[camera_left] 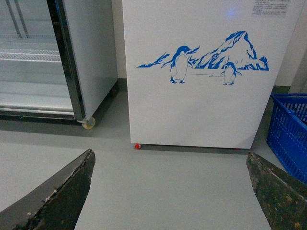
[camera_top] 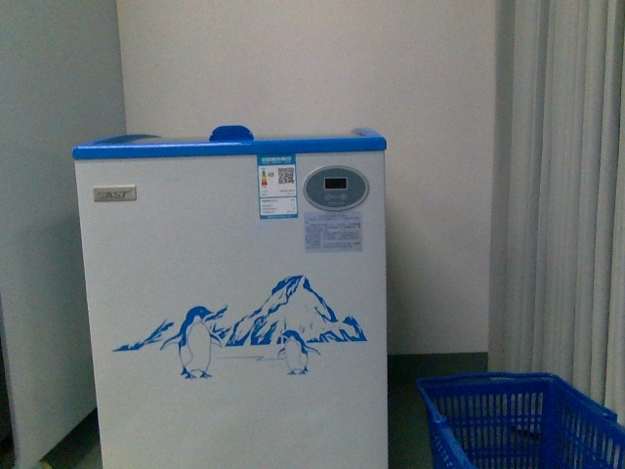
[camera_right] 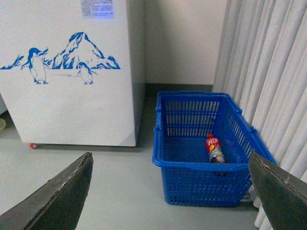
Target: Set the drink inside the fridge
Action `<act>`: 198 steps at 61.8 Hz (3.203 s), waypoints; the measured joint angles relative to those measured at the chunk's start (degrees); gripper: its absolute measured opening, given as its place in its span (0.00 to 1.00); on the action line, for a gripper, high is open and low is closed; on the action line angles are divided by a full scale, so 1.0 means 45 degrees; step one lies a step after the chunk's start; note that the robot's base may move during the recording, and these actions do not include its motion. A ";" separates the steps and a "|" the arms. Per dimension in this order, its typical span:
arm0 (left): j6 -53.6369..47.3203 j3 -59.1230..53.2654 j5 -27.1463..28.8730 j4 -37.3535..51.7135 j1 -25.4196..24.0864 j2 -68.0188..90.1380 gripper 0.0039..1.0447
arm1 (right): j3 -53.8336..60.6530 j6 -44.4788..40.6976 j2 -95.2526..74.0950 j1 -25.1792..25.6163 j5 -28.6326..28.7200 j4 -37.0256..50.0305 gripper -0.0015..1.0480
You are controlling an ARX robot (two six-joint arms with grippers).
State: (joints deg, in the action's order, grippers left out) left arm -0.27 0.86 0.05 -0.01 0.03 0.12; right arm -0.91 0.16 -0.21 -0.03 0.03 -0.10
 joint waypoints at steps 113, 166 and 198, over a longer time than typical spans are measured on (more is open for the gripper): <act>0.0029 0.0000 -0.0005 0.0000 0.0000 0.0000 0.92 | 0.0000 0.0000 0.0005 0.0000 0.0005 0.0000 0.93; 0.0029 0.0000 -0.0010 0.0000 0.0000 0.0005 0.92 | -0.0345 0.0500 -0.0563 -0.0165 -0.1146 -0.1035 0.93; 0.0029 0.0000 -0.0010 0.0000 0.0000 0.0000 0.92 | -0.6965 -0.3172 -2.0837 0.5299 -0.0311 0.4770 0.93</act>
State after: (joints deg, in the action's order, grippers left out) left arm -0.14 0.86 0.01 -0.01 0.03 0.12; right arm -32.25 -14.11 -93.97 23.81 -1.37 21.37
